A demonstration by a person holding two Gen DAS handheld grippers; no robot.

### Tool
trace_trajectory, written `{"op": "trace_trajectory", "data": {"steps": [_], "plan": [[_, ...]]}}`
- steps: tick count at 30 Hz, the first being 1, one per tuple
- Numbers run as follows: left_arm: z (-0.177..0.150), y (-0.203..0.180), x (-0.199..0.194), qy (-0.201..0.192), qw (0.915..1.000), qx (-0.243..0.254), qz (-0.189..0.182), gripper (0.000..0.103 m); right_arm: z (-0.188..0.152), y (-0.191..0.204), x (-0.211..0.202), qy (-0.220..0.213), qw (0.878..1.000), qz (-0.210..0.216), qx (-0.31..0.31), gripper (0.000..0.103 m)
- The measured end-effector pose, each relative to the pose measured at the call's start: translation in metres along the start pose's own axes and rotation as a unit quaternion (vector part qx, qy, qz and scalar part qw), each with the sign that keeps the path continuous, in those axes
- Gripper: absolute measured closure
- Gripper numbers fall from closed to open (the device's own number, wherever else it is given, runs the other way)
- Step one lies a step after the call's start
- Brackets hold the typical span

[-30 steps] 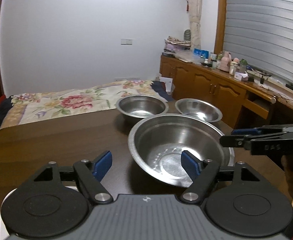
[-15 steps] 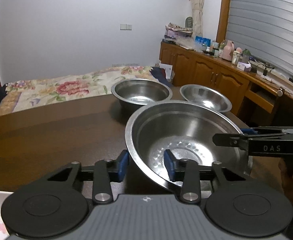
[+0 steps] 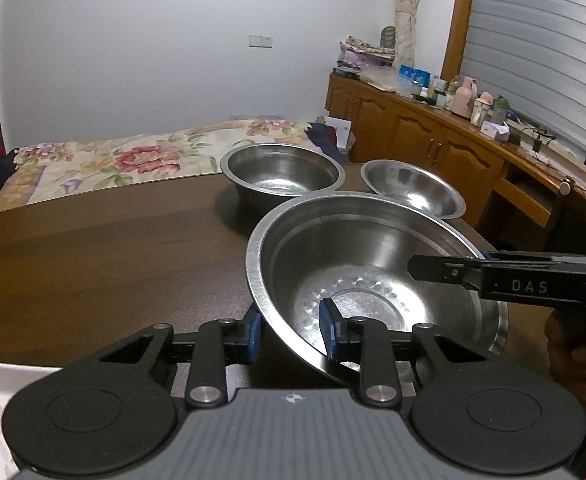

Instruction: Organize plates and bowls

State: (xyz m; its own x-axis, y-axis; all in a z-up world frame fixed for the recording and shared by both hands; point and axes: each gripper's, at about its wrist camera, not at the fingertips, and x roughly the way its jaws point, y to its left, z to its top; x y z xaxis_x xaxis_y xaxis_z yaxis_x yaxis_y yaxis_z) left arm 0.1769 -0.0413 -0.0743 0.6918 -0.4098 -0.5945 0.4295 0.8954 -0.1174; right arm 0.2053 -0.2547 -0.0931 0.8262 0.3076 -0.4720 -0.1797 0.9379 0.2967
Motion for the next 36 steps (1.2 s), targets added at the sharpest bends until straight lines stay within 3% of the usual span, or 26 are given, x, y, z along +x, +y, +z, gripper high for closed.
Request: {"op": "trace_trajectory", "data": {"steps": [2, 16, 36], "plan": [[0.001, -0.002, -0.006, -0.008, 1.0, 0.0, 0.003, 0.073, -0.001, 0.0, -0.001, 0.001, 1.0, 0.0, -0.001, 0.07], [-0.013, -0.009, -0.05, -0.04, 0.9992, -0.006, 0.004, 0.073, -0.004, 0.019, -0.035, -0.021, 0.999, 0.022, -0.016, 0.07], [-0.043, -0.01, -0.055, -0.029, 0.9994, -0.009, 0.019, 0.072, -0.028, 0.028, -0.038, 0.001, 0.999, 0.029, -0.02, 0.07]]}}
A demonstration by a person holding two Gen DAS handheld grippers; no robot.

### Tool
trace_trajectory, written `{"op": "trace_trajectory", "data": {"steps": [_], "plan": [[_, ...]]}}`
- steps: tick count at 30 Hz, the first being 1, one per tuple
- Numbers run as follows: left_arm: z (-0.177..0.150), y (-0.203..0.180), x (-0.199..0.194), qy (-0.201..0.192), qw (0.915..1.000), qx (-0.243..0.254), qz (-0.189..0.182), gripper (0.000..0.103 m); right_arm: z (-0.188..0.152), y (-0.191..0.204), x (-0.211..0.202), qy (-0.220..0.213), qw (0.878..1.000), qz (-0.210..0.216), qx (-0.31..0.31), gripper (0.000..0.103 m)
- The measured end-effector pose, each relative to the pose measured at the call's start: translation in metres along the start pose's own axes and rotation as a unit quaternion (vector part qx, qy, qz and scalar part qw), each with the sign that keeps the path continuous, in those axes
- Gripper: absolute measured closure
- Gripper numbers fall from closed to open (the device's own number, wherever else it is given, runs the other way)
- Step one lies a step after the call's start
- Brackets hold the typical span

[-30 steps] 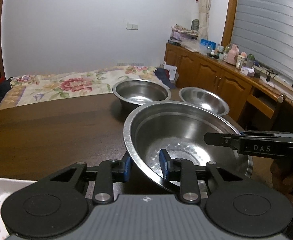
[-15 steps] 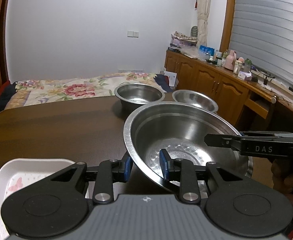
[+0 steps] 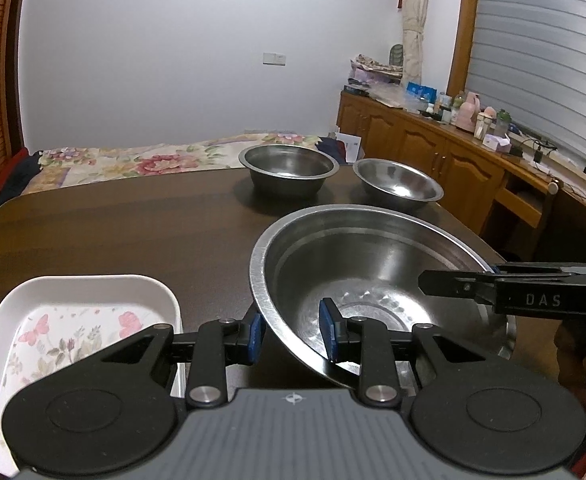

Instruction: Organize plates and bowls

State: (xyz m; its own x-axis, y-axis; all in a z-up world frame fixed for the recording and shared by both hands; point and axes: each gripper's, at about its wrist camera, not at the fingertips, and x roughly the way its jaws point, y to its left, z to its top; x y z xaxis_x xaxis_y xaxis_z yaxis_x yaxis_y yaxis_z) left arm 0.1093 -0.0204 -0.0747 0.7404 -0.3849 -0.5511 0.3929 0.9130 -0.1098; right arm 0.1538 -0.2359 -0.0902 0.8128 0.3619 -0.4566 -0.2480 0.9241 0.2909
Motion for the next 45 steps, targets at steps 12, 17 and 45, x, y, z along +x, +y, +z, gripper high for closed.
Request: {"op": "trace_trajectory", "data": {"steps": [12, 17, 45], "plan": [[-0.004, -0.001, 0.006, 0.005, 1.0, -0.005, -0.002, 0.073, -0.004, -0.001, 0.004, 0.006, 1.0, -0.003, 0.003, 0.07], [-0.005, 0.0, 0.006, 0.003, 1.0, -0.006, -0.003, 0.073, -0.006, 0.0, 0.004, 0.006, 1.0, -0.003, 0.001, 0.07], [0.004, 0.012, -0.005, -0.021, 0.9994, -0.018, 0.023, 0.0, 0.012, -0.017, -0.019, -0.04, 0.998, -0.04, -0.005, 0.033]]}}
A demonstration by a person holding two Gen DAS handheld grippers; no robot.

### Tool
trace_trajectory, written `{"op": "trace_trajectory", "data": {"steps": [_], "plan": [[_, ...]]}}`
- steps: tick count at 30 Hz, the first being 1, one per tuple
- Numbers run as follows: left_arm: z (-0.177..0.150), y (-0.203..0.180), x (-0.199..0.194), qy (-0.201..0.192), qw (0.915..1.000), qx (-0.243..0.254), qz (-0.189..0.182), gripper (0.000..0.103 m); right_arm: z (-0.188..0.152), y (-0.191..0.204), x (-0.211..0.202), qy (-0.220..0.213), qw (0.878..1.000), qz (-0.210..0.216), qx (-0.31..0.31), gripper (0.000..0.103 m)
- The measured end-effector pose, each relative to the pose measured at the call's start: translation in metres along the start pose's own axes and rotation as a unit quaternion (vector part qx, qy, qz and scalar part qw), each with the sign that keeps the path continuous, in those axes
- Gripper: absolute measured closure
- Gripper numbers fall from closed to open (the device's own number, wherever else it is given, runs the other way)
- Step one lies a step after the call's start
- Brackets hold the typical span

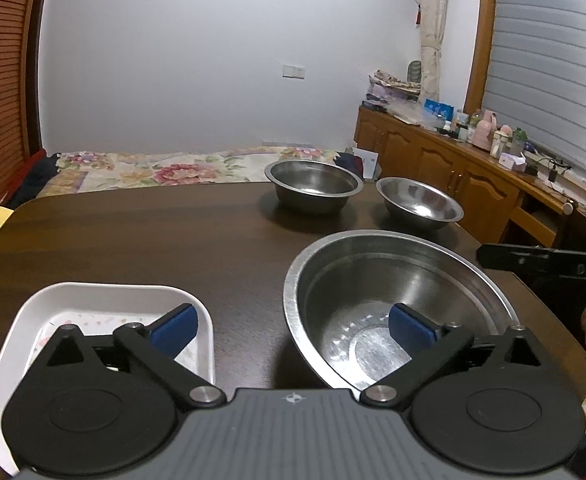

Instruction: Organize plates and bowls

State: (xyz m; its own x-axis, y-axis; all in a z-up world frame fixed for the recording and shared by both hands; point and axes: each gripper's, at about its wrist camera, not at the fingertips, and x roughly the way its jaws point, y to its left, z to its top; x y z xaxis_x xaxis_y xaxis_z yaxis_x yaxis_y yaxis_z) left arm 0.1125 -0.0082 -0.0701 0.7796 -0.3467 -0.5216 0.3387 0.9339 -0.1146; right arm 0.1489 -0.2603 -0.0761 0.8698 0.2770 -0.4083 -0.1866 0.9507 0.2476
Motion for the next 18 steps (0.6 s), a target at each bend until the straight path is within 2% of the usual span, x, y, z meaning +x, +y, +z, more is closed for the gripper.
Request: {"op": "trace_trajectory", "data": {"steps": [2, 4, 9, 18], "plan": [[0.003, 0.001, 0.0, 0.003, 1.0, 0.0, 0.005, 0.0, 0.002, -0.002, 0.0, -0.006, 1.0, -0.009, -0.002, 0.015], [0.005, 0.002, 0.001, 0.005, 0.9999, 0.0, 0.014, 0.0, 0.005, -0.003, -0.001, -0.014, 1.0, -0.021, -0.006, 0.008], [0.009, 0.006, 0.0, 0.008, 0.9995, -0.003, 0.029, 0.0, 0.011, -0.007, -0.001, -0.021, 0.999, -0.035, -0.015, 0.001], [0.021, 0.018, -0.009, -0.002, 0.9983, -0.011, 0.058, 0.0, 0.027, -0.007, -0.003, -0.032, 0.998, -0.044, -0.027, 0.0]]}}
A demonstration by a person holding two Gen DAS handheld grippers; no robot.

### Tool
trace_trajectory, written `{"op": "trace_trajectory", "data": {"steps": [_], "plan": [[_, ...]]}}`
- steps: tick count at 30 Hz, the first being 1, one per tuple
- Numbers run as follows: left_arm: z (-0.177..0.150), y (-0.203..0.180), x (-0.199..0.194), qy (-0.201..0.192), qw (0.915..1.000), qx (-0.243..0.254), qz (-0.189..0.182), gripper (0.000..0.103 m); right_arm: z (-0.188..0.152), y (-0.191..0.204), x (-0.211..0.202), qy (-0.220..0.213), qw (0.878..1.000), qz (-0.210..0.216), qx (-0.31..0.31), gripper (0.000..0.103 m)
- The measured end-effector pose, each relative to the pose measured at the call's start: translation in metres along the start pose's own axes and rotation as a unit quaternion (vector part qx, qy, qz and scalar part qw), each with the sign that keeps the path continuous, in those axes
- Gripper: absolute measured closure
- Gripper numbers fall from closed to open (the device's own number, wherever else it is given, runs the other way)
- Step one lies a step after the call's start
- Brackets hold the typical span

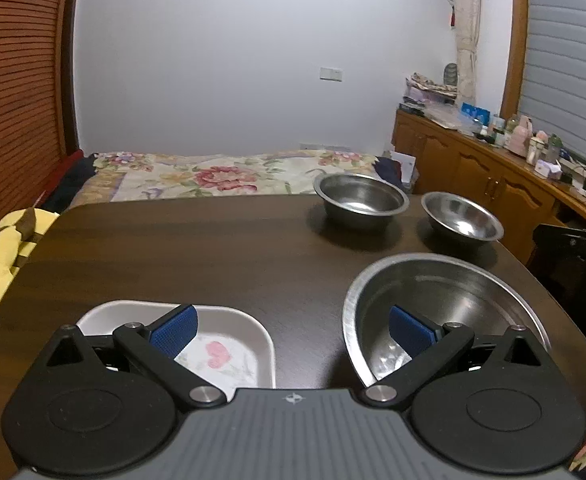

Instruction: Organize plates and bowls

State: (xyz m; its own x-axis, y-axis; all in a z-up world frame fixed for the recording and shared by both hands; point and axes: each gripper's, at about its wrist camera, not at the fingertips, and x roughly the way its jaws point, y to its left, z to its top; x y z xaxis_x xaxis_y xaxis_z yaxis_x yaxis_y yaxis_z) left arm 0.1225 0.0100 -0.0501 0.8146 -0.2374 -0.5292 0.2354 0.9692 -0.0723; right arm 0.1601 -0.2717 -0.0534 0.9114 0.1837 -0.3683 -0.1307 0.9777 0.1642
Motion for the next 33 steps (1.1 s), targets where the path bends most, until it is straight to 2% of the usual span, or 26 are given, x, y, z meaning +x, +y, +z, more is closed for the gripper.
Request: {"op": "trace_trajectory", "data": {"steps": [7, 13, 17, 23, 28, 30, 32, 33], "plan": [[0.025, 0.006, 0.0, -0.014, 0.9995, 0.028, 0.008, 0.0, 0.023, 0.0, 0.001, -0.008, 1.0, -0.009, -0.028, 0.0], [0.051, 0.01, 0.008, -0.021, 0.9985, 0.041, -0.028, 0.0, 0.047, 0.002, 0.015, -0.009, 0.998, -0.003, -0.06, 0.0], [0.066, 0.008, 0.021, -0.023, 0.9973, 0.054, -0.045, 0.0, 0.06, 0.001, 0.032, 0.003, 0.998, 0.019, -0.062, 0.0], [0.078, 0.001, 0.053, -0.003, 0.9953, 0.067, -0.069, 0.012, 0.067, -0.001, 0.061, 0.028, 0.997, 0.038, -0.06, 0.0], [0.091, -0.005, 0.084, 0.009, 0.9943, 0.073, -0.077, 0.026, 0.071, -0.002, 0.087, 0.049, 0.995, 0.048, -0.067, 0.0], [0.095, -0.007, 0.094, 0.009, 0.9941, 0.078, -0.074, 0.027, 0.072, -0.002, 0.098, 0.06, 0.994, 0.054, -0.068, 0.001], [0.101, -0.008, 0.104, 0.01, 0.9938, 0.083, -0.074, 0.029, 0.074, -0.003, 0.109, 0.072, 0.993, 0.06, -0.066, 0.008], [0.104, -0.009, 0.11, 0.013, 0.9934, 0.086, -0.076, 0.029, 0.075, -0.003, 0.114, 0.079, 0.993, 0.062, -0.066, 0.015]]}}
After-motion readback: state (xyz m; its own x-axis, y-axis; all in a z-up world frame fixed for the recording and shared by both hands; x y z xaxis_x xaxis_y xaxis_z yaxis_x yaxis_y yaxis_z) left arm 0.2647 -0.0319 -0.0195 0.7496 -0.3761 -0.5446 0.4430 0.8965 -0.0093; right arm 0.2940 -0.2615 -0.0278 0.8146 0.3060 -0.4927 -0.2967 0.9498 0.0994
